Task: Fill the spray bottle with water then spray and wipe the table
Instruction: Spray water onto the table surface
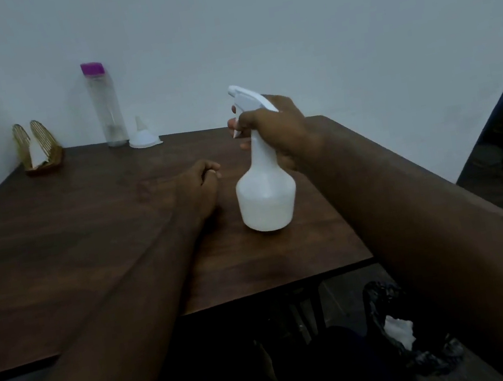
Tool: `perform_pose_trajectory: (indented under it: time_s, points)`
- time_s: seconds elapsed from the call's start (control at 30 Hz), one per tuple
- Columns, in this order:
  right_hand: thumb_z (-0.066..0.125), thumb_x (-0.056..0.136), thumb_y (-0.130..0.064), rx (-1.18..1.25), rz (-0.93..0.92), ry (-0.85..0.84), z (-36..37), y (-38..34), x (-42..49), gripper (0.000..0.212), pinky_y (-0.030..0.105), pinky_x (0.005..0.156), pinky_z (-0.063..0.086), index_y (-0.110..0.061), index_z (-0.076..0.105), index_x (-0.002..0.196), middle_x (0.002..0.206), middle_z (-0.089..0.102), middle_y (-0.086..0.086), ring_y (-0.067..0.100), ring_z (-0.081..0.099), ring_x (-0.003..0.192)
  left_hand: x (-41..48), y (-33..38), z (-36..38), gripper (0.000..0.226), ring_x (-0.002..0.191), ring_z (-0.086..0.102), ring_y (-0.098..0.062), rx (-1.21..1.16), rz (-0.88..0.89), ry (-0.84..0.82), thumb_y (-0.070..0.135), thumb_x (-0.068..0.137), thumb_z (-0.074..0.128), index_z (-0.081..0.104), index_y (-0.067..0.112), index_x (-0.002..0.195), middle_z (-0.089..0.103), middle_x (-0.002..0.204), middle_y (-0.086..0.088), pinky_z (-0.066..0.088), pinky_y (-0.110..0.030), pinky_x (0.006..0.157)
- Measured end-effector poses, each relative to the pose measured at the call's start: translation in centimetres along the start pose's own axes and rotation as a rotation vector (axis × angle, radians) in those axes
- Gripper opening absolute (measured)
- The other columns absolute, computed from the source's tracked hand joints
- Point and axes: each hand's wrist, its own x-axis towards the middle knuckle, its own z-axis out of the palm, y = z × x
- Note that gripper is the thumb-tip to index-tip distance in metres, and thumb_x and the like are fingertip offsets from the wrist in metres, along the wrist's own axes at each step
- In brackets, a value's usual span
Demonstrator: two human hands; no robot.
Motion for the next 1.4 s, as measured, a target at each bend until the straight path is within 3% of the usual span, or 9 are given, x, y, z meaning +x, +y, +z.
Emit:
perform_pose_trajectory:
  time_s: [0.17, 0.3, 0.43, 0.6, 0.7, 0.83, 0.97, 1.13, 1.4]
  points:
    - [0.065, 0.074, 0.006, 0.062, -0.067, -0.006, 2.2, 1.7, 1.1, 0.031, 0.042, 0.08, 0.061, -0.008, 0.069, 0.102, 0.097, 0.075, 0.015, 0.028, 0.073, 0.096, 0.8, -0.6, -0.4, 0.027, 0.074, 0.057, -0.016, -0.247, -0.199, 0.166, 0.014, 0.098, 0.042, 0.062, 0.018, 0.081, 0.062, 0.078, -0.004, 0.049, -0.03, 0.069]
    - [0.071, 0.076, -0.006, -0.029, -0.139, -0.017, 2.7, 2.4, 0.7, 0.021, 0.045, 0.082, 0.059, -0.011, 0.071, 0.096, 0.095, 0.073, 0.013, 0.03, 0.071, 0.093, 2.1, -1.2, -0.4, 0.03, 0.065, 0.053, -0.013, -0.29, -0.324, 0.151, 0.013, 0.098, 0.043, 0.06, 0.015, 0.074, 0.058, 0.07, -0.002, 0.046, -0.028, 0.062]
    - [0.076, 0.081, -0.023, -0.234, -0.177, -0.066, 2.4, 3.5, -1.3, 0.02, 0.02, 0.064, 0.05, -0.013, 0.065, 0.094, 0.079, 0.065, -0.002, 0.005, 0.062, 0.071, 2.5, -1.3, -0.2, 0.03, 0.062, 0.053, -0.014, -0.271, -0.354, 0.101, 0.012, 0.096, 0.045, 0.059, 0.017, 0.07, 0.057, 0.066, -0.001, 0.046, -0.031, 0.062]
    - [0.077, 0.078, -0.04, -0.536, -0.105, 0.006, 1.7, 6.9, -2.5, 0.049, 0.032, 0.083, 0.054, -0.019, 0.057, 0.117, 0.111, 0.062, -0.001, 0.014, 0.06, 0.102, 2.0, -1.1, -0.1, 0.024, 0.07, 0.06, -0.013, -0.182, -0.281, 0.064, 0.014, 0.096, 0.048, 0.061, 0.016, 0.076, 0.062, 0.072, 0.0, 0.051, -0.029, 0.067]
    - [0.075, 0.079, -0.046, -0.531, -0.137, 0.017, 1.6, 7.2, -2.6, 0.047, 0.032, 0.083, 0.052, -0.018, 0.062, 0.115, 0.109, 0.062, -0.003, 0.013, 0.059, 0.102, 2.1, -0.8, 0.3, 0.024, 0.081, 0.064, -0.018, -0.15, -0.31, 0.14, 0.015, 0.097, 0.049, 0.059, 0.017, 0.075, 0.058, 0.072, 0.002, 0.044, -0.018, 0.061]
    - [0.074, 0.082, -0.045, -0.491, -0.148, -0.026, 1.7, 6.3, -2.2, 0.046, 0.026, 0.079, 0.053, -0.017, 0.066, 0.118, 0.112, 0.068, -0.002, 0.011, 0.064, 0.099, 1.2, -0.4, -0.7, 0.016, 0.071, 0.057, -0.004, -0.063, -0.216, 0.062, 0.017, 0.098, 0.05, 0.063, 0.015, 0.088, 0.061, 0.079, 0.006, 0.04, -0.011, 0.053]
    - [0.074, 0.084, -0.039, -0.433, -0.164, -0.089, 2.0, 4.3, 0.2, 0.034, 0.025, 0.072, 0.053, -0.018, 0.069, 0.11, 0.099, 0.07, -0.009, 0.004, 0.066, 0.088, 2.1, -1.0, -1.5, 0.019, 0.074, 0.059, -0.012, -0.037, -0.238, 0.037, 0.023, 0.097, 0.055, 0.057, 0.019, 0.078, 0.059, 0.075, 0.006, 0.043, -0.018, 0.059]
    - [0.074, 0.084, -0.036, -0.346, -0.183, -0.133, 3.4, 2.2, 7.5, 0.033, 0.04, 0.085, 0.058, -0.013, 0.069, 0.107, 0.102, 0.073, -0.001, 0.015, 0.07, 0.093, 4.6, -3.3, -3.7, 0.019, 0.077, 0.059, -0.014, 0.106, -0.197, 0.148, 0.026, 0.096, 0.054, 0.063, 0.014, 0.085, 0.062, 0.08, 0.0, 0.049, -0.03, 0.07]
    - [0.072, 0.087, -0.021, -0.341, -0.182, -0.12, 9.0, 4.6, 22.5, 0.039, 0.049, 0.095, 0.053, -0.008, 0.061, 0.122, 0.116, 0.068, 0.006, 0.024, 0.065, 0.105, 9.8, -7.7, -6.2, 0.033, 0.066, 0.058, -0.018, 0.195, -0.168, 0.187, 0.029, 0.098, 0.051, 0.062, 0.006, 0.076, 0.062, 0.071, -0.007, 0.048, -0.037, 0.066]
